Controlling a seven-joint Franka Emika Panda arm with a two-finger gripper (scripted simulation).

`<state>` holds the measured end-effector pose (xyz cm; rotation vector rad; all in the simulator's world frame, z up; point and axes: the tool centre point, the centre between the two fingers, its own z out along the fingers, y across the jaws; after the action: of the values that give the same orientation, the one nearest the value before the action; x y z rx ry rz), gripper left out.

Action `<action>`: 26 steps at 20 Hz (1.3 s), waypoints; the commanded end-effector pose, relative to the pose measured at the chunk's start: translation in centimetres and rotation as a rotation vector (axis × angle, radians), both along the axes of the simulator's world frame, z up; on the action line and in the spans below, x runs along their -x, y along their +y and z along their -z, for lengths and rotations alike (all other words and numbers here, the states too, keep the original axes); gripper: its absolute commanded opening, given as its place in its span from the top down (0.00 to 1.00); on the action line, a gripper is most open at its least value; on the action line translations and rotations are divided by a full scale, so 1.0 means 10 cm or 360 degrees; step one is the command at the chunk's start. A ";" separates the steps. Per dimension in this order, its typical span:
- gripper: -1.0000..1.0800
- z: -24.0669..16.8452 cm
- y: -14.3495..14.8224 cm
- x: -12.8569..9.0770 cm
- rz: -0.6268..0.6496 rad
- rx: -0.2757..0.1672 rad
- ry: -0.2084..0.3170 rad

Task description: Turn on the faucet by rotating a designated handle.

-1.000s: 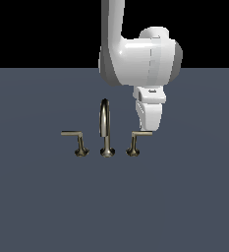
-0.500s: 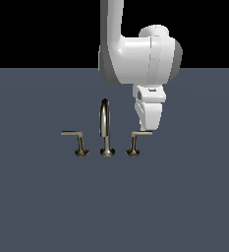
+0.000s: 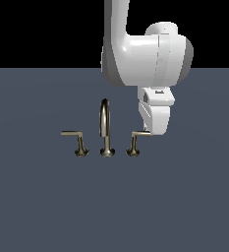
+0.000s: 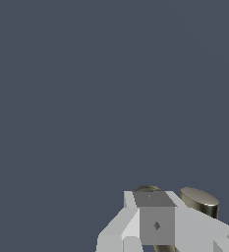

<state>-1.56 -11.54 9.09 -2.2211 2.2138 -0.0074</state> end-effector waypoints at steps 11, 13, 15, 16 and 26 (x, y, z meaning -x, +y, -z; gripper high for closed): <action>1.00 0.00 0.02 0.32 0.0003 0.0000 0.0004; 1.00 0.00 0.03 0.40 0.0005 0.0000 0.0006; 1.00 0.00 0.03 0.47 0.0007 0.0001 0.0008; 1.00 0.00 0.04 0.51 0.0009 0.0001 0.0010; 1.00 0.00 0.27 0.64 0.0012 0.0002 0.0005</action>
<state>-7.68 -10.56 9.07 -2.1916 2.2478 -0.0137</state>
